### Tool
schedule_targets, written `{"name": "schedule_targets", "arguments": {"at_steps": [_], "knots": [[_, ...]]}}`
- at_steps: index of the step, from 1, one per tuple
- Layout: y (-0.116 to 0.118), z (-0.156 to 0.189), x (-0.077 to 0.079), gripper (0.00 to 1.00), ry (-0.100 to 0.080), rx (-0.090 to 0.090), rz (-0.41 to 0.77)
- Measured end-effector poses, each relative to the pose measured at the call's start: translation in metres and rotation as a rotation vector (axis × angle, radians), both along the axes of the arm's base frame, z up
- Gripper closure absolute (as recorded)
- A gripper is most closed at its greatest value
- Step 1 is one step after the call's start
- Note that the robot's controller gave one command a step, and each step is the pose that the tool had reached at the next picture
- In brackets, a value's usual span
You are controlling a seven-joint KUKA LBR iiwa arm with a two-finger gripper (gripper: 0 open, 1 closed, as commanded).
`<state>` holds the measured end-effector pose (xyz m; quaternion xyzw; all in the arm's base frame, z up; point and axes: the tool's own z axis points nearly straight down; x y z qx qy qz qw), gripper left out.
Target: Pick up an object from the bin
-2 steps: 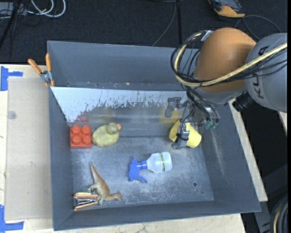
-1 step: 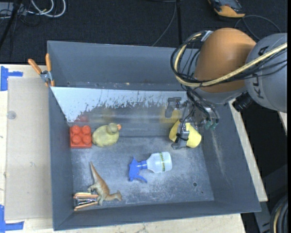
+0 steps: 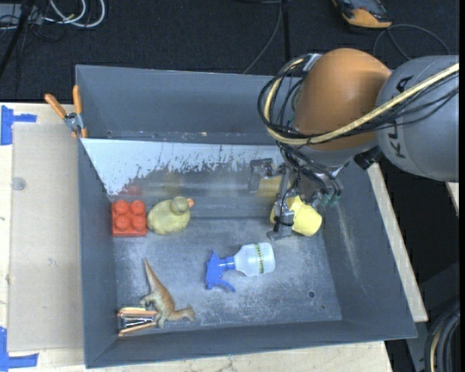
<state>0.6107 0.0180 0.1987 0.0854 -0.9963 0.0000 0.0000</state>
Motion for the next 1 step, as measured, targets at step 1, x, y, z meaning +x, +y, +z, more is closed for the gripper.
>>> {"name": "schedule_targets", "arguments": {"at_steps": [1], "knots": [[-0.0121, -0.0446, -0.0461, 0.00, -0.003, 0.001, 0.054]]}}
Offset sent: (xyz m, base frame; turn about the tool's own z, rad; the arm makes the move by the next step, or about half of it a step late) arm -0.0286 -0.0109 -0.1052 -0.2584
